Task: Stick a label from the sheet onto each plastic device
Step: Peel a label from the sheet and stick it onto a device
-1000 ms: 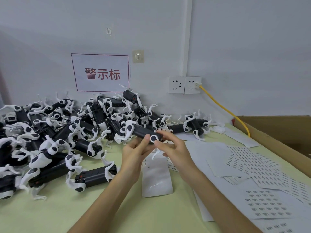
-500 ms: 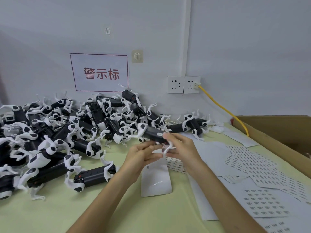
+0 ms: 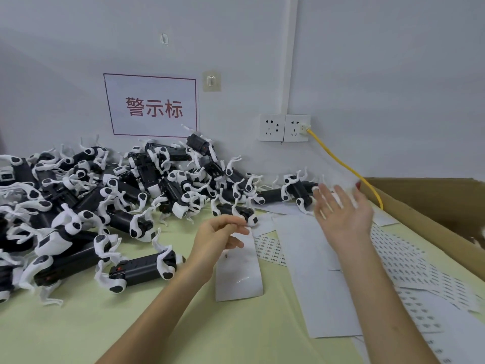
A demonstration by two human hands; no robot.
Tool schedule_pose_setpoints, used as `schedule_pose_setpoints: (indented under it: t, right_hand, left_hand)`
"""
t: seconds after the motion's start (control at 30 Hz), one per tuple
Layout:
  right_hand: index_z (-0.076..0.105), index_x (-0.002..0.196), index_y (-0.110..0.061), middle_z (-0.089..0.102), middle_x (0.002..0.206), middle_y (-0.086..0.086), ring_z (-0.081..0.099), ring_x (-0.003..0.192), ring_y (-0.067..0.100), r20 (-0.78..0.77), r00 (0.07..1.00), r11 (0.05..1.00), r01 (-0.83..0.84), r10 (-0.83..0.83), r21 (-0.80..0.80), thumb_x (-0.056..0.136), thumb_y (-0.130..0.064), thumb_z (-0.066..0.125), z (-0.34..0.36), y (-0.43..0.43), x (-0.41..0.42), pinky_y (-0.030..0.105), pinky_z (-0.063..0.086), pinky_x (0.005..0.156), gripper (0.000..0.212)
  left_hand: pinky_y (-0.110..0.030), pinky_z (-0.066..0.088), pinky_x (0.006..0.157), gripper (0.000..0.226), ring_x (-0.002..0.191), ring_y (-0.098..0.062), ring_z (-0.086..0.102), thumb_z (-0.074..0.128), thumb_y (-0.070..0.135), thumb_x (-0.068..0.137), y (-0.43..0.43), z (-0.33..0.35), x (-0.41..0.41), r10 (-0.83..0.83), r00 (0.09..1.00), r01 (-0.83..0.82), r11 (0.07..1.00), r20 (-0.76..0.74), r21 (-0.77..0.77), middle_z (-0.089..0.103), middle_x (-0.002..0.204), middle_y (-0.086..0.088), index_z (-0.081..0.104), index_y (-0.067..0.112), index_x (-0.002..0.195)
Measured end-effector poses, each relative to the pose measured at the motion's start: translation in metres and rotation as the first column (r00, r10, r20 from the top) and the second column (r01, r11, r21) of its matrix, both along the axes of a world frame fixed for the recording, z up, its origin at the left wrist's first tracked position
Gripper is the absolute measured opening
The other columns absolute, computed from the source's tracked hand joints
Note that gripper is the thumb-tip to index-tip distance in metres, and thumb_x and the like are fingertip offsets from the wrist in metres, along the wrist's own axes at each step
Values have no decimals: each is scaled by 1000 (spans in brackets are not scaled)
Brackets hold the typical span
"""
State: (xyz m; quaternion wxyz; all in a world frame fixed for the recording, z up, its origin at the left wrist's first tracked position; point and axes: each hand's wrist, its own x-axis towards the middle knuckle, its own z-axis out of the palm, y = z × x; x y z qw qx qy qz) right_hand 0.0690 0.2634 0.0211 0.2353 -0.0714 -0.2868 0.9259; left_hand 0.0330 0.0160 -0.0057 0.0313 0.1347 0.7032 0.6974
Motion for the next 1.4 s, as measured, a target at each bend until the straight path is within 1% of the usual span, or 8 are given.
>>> schedule_pose_setpoints:
  t: [0.2, 0.47, 0.53, 0.67, 0.83, 0.97, 1.23, 1.4]
  right_hand:
    - [69, 117, -17, 74, 99, 4, 64, 71, 16, 138, 987, 925, -124, 78, 360, 96, -32, 51, 2, -44, -11, 27, 42, 67, 32]
    - [74, 96, -15, 69, 77, 1, 56, 58, 12, 192, 978, 873, -166, 85, 459, 93, -26, 56, -1, -56, -8, 26, 40, 63, 21]
    - [73, 96, -14, 68, 75, 1, 55, 57, 12, 191, 978, 869, -170, 89, 465, 93, -25, 56, 0, -58, -7, 26, 40, 63, 21]
    - [73, 91, -14, 66, 73, 1, 54, 56, 12, 176, 980, 874, -169, 98, 455, 94, -24, 56, -1, -58, -8, 26, 39, 62, 20]
    - [74, 86, -16, 65, 72, 1, 54, 56, 12, 172, 977, 857, -197, 129, 476, 94, -24, 54, 0, -62, -8, 25, 40, 62, 22]
    - [72, 89, -15, 65, 72, 0, 53, 57, 12, 185, 974, 842, -210, 134, 497, 94, -23, 53, -1, -64, -8, 26, 39, 62, 22]
    - [75, 84, -16, 66, 74, 2, 55, 58, 12, 218, 968, 748, -233, 120, 622, 93, -22, 58, -3, -74, -8, 27, 39, 62, 20]
    - [75, 108, -24, 75, 106, -6, 68, 99, 13, 177, 959, 477, -264, 220, 838, 84, -11, 64, -6, -90, -2, 26, 45, 79, 29]
  left_hand:
    - [-26, 30, 78, 25, 71, -9, 54, 57, 8, 89, -4, 0, 3, 462, 631, -648, 755, -623, -97, 69, 76, 18, 72, 28, 84]
    - [-35, 23, 84, 24, 77, -12, 50, 58, 2, 80, -17, 10, 6, 638, 171, -818, 517, -751, 253, 63, 73, 16, 67, 23, 72]
    - [-33, 23, 81, 23, 73, -14, 51, 58, 3, 81, -21, 18, 11, 657, 222, -827, 519, -720, 219, 64, 73, 15, 68, 22, 73]
    - [-27, 39, 64, 9, 68, -3, 60, 60, 27, 93, -54, 14, 25, 525, 677, -673, 725, -515, -146, 67, 79, 18, 66, 34, 90]
    - [-32, 45, 69, 16, 83, 1, 60, 74, 22, 85, -98, -10, 64, 434, 654, -685, 687, -619, -242, 67, 85, 22, 66, 34, 92]
    - [-24, 38, 51, 18, 52, -8, 56, 74, 21, 87, -106, -9, 55, 393, 736, -633, 687, -551, -356, 60, 56, 14, 66, 33, 76]
    - [-22, 40, 40, 17, 34, -16, 30, 68, 11, 95, -83, 10, 32, 446, 879, -425, 893, -167, 150, 29, 45, -2, 67, 12, 78]
    - [-17, 36, 38, 25, 34, -9, 29, 68, 13, 86, -60, 40, 12, -53, 888, -265, 752, 456, 603, 23, 46, 7, 48, 17, 72]
